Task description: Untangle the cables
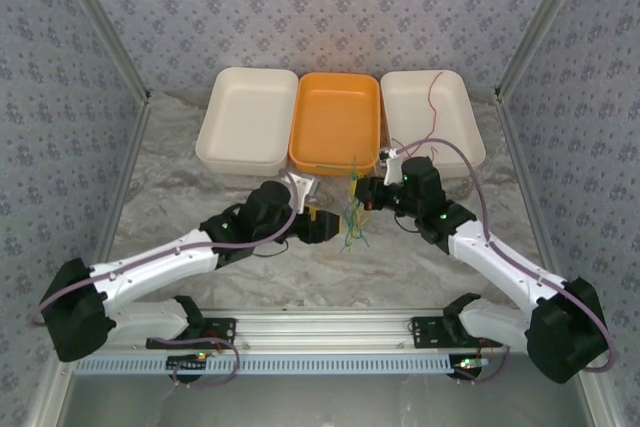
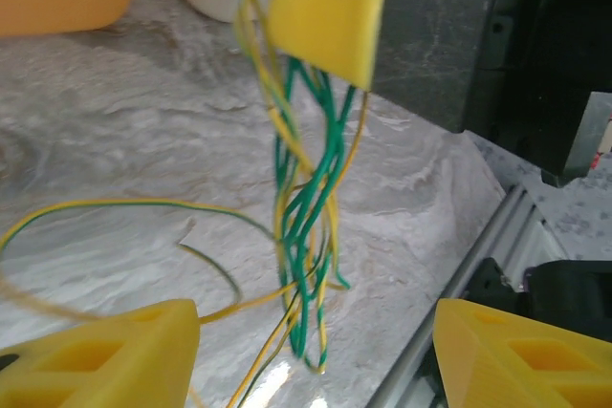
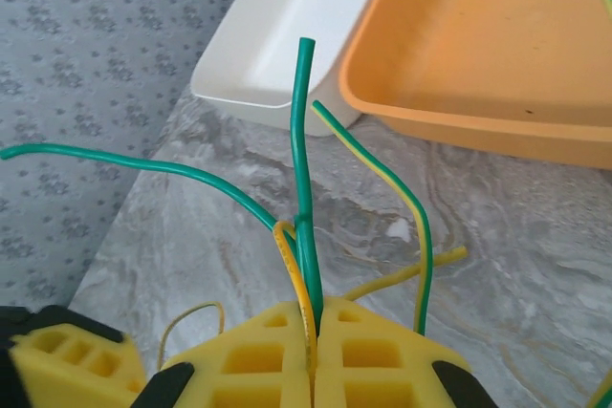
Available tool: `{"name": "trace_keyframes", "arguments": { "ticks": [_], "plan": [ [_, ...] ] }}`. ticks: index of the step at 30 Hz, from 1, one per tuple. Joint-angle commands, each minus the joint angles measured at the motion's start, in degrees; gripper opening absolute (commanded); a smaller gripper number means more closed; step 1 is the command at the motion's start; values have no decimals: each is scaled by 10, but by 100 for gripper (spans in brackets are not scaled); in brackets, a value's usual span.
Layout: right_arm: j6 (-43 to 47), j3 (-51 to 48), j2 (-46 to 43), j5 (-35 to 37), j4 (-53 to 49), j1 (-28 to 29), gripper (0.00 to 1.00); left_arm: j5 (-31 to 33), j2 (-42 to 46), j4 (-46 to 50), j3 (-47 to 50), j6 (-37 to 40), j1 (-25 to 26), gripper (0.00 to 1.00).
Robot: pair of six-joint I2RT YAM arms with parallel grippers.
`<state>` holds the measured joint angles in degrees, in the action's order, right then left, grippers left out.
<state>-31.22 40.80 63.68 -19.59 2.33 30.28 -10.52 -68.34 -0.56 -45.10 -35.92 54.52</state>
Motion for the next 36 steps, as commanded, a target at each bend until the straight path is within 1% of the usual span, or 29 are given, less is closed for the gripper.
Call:
{"name": "trace_keyframes", "arguments": {
  "ticks": [1,3,4,8,12,16,17,20,21,22,23,26,29,30,31,33,34,36],
  "plan": [
    [19,32,11,-37,-49,1,0,-41,-35,-27,-27,43,2,67],
    [13,34,12,-38,-50,4,0,-37,-48,-36,-30,48,3,67],
    [10,34,12,-39,-50,4,0,-32,-54,-37,-30,49,4,66],
    [1,39,13,-42,-61,5,0,-30,-66,-54,-28,51,7,51],
    [-7,42,13,-50,-65,8,0,-20,-77,-66,-28,49,8,42],
    [-19,46,12,-59,-65,8,0,-18,-95,-71,-36,51,14,41],
    [-21,47,13,-61,-65,8,0,-14,-99,-71,-38,51,15,37],
    [-25,49,13,-62,-70,8,0,1,-102,-71,-41,50,17,13],
    [-27,49,11,-65,-68,7,0,7,-102,-69,-41,48,16,7],
    [-29,49,12,-67,-66,7,0,15,-102,-68,-41,48,16,2],
    [-31,49,11,-70,-66,6,0,20,-102,-68,-41,46,16,0],
    [-28,55,8,-62,-88,0,0,42,-81,-85,-21,37,17,0],
    [-29,45,-6,-74,-97,-34,0,65,-36,-98,9,27,15,0],
    [-34,38,-14,-86,-92,-49,3,65,-22,-96,17,24,12,0],
    [-37,30,-23,-98,-83,-60,19,60,-10,-92,22,20,8,0],
    [-39,24,-41,-107,-75,-69,44,45,5,-92,31,17,2,0],
    [-38,23,-46,-112,-71,-68,49,41,10,-93,36,16,0,0],
    [-37,17,-51,-123,-57,-59,51,34,16,-97,42,15,-3,0]
  ]
}}
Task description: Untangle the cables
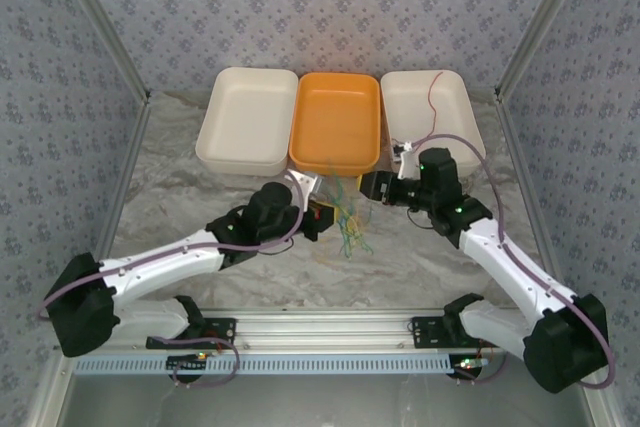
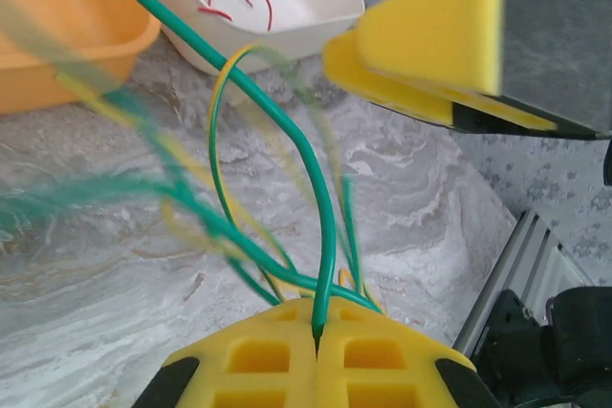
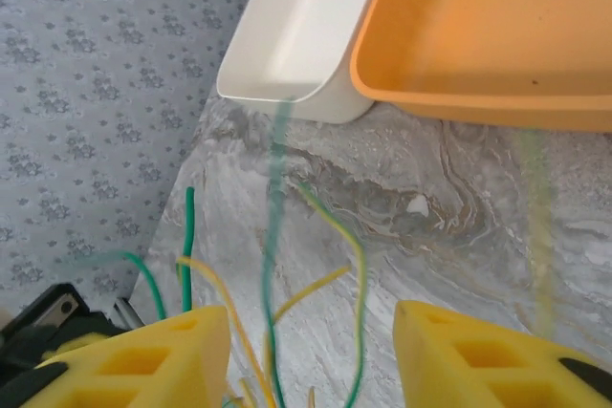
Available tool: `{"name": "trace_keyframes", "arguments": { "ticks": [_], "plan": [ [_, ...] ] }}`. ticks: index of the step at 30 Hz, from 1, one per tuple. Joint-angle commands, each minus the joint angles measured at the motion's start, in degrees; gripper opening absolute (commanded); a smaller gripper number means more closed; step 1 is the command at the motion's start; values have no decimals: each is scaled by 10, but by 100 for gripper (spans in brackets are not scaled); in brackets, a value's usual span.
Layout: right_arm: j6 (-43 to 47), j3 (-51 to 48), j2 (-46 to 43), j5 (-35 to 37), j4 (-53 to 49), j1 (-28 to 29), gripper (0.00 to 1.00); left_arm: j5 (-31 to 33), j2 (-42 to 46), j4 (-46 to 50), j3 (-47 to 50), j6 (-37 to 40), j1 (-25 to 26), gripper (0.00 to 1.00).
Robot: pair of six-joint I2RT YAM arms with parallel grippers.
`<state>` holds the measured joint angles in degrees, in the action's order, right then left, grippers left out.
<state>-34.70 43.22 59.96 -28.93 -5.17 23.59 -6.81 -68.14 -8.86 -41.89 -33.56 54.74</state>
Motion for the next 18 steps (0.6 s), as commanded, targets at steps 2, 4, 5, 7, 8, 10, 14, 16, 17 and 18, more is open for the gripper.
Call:
{"name": "trace_keyframes", "arguments": {
  "ticks": [2,4,5,7,8,10,14,16,17,18],
  "plan": [
    [-1,-15,-13,-37,29,20,51,-8,14,-13,11,-8,-7,0],
    [0,-30,-10,-45,47,30,50,-11,17,-10,11,-5,-9,0],
    [0,-35,-8,-48,54,35,50,-11,18,-9,10,-3,-9,0],
    [6,-42,-2,-56,64,50,50,-11,20,-3,8,-1,-11,0],
    [12,-41,2,-54,60,58,50,-11,21,-1,7,0,-12,0],
    [24,-39,13,-46,46,73,49,-10,23,1,7,0,-15,0],
    [10,-59,27,-39,77,90,45,-17,22,0,4,1,-17,0],
    [7,-60,35,-31,86,103,45,-18,22,1,2,1,-17,0],
    [9,-56,42,-25,84,110,45,-17,22,1,2,1,-17,0],
    [11,-53,48,-24,85,115,46,-16,22,2,1,2,-18,0]
  ]
}}
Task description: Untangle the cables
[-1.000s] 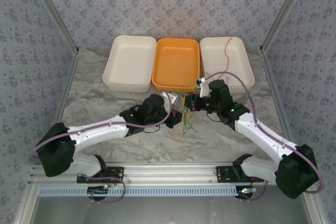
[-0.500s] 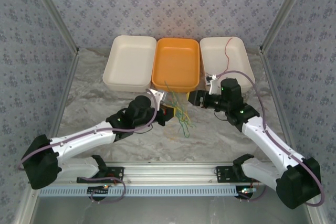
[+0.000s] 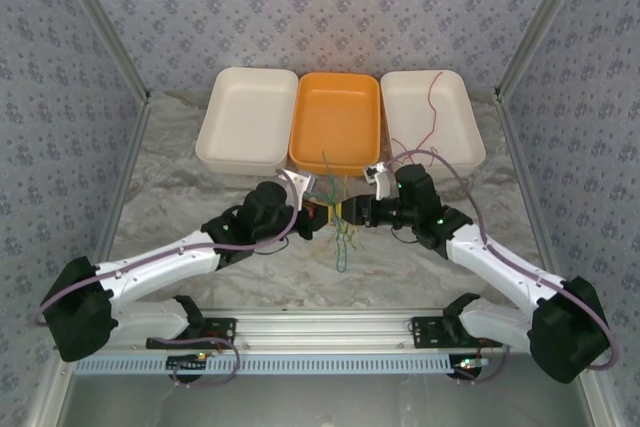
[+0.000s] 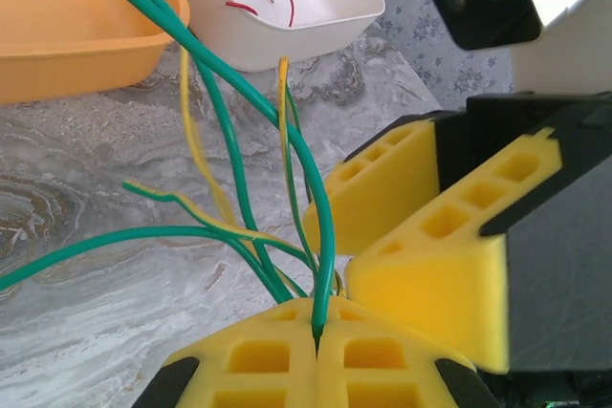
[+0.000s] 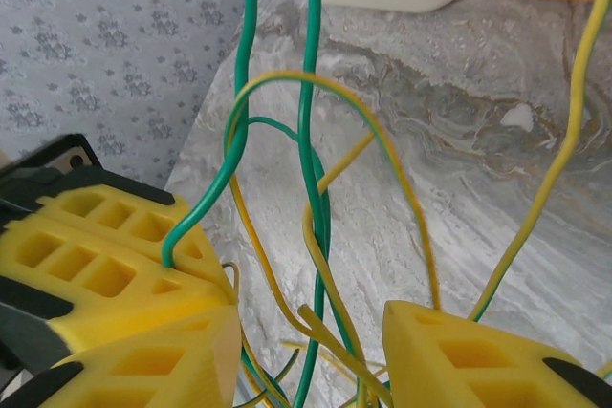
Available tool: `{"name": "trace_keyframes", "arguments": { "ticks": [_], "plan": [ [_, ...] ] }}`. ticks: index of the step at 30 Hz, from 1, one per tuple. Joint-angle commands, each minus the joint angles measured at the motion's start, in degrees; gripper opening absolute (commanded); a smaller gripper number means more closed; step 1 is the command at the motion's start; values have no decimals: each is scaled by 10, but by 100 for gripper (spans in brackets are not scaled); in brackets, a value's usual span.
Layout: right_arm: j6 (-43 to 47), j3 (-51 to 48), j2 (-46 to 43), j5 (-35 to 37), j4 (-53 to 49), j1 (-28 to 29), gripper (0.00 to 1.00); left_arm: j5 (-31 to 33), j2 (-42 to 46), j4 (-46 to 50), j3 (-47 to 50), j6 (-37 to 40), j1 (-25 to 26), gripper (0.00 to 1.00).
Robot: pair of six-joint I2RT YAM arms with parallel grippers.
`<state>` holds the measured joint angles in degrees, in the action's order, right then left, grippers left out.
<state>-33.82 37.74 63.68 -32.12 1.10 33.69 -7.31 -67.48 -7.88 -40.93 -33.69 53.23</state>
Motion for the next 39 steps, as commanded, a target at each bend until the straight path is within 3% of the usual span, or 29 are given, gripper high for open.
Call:
{"name": "trace_keyframes", "arguments": {
  "ticks": [1,5,9,10,14,22,31,39],
  "plan": [
    [3,4,19,10,26,18,47,-11,17,-7,-9,3,-3,0],
    [14,1,44,30,25,22,52,-11,26,-1,-13,6,-3,0],
    [21,-5,45,48,22,23,50,-10,39,10,-15,9,-3,0],
    [21,-6,47,49,24,22,46,-8,43,11,-15,10,-4,0],
    [16,-13,49,72,19,19,0,6,57,29,-15,13,-8,0],
    [-62,-68,-45,121,23,-60,0,140,129,80,31,-46,-39,0],
    [-170,-78,-102,187,65,-81,0,167,187,-8,122,-156,-75,0],
    [-191,-84,-172,263,-22,-123,0,227,258,86,113,-166,-89,0]
  ]
}}
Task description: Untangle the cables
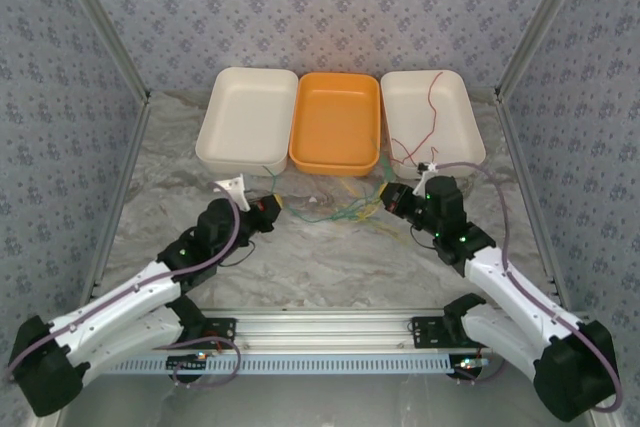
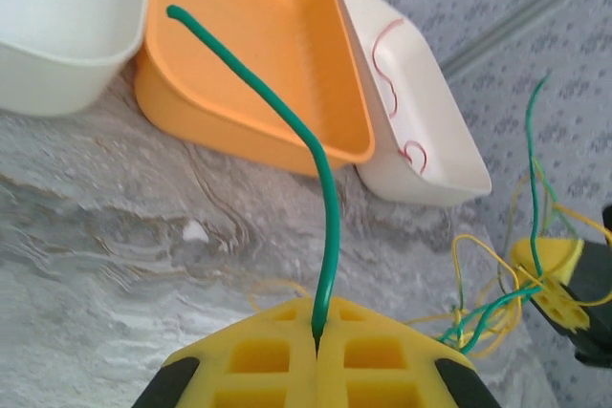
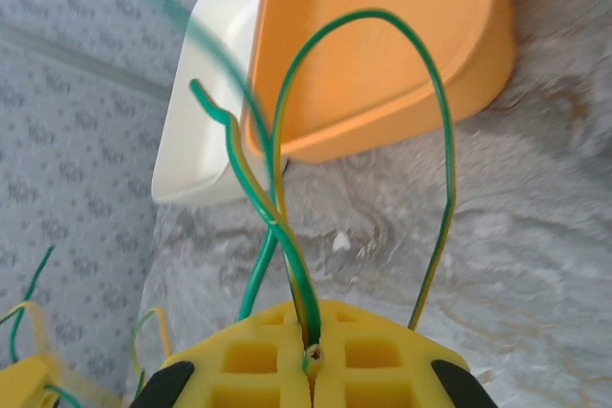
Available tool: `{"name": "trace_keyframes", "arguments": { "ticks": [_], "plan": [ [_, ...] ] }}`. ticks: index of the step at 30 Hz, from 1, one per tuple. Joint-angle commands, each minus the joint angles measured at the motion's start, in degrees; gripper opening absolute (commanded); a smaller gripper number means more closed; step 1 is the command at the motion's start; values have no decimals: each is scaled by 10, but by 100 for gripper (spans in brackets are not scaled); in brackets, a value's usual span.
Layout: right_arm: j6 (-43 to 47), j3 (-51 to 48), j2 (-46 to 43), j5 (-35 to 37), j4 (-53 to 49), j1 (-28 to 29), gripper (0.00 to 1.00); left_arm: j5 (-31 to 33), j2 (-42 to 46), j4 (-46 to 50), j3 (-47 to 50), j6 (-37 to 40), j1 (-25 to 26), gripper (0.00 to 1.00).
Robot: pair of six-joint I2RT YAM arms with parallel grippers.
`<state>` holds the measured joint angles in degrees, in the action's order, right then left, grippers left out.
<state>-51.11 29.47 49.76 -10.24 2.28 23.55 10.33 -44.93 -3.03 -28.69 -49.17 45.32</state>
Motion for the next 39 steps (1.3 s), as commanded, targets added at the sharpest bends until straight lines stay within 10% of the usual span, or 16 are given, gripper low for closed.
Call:
{"name": "trace_keyframes", "arguments": {
  "ticks": [1,12,17,21,29,39],
  "plan": [
    [-12,0,-41,41,-44,-37,0,62,46,57,-9,-14,-14,0],
    [37,21,-50,17,-134,-148,0,184,215,258,-31,-11,-44,0],
    [58,35,-21,8,-152,-172,0,128,232,249,-55,32,-51,0],
    [57,36,20,16,-142,-133,0,10,187,172,-69,66,-52,0],
    [82,79,21,70,-188,-47,51,-90,113,91,-79,90,-52,0],
    [-28,99,24,112,-61,132,61,-153,99,-7,-30,73,-52,0]
  ]
}}
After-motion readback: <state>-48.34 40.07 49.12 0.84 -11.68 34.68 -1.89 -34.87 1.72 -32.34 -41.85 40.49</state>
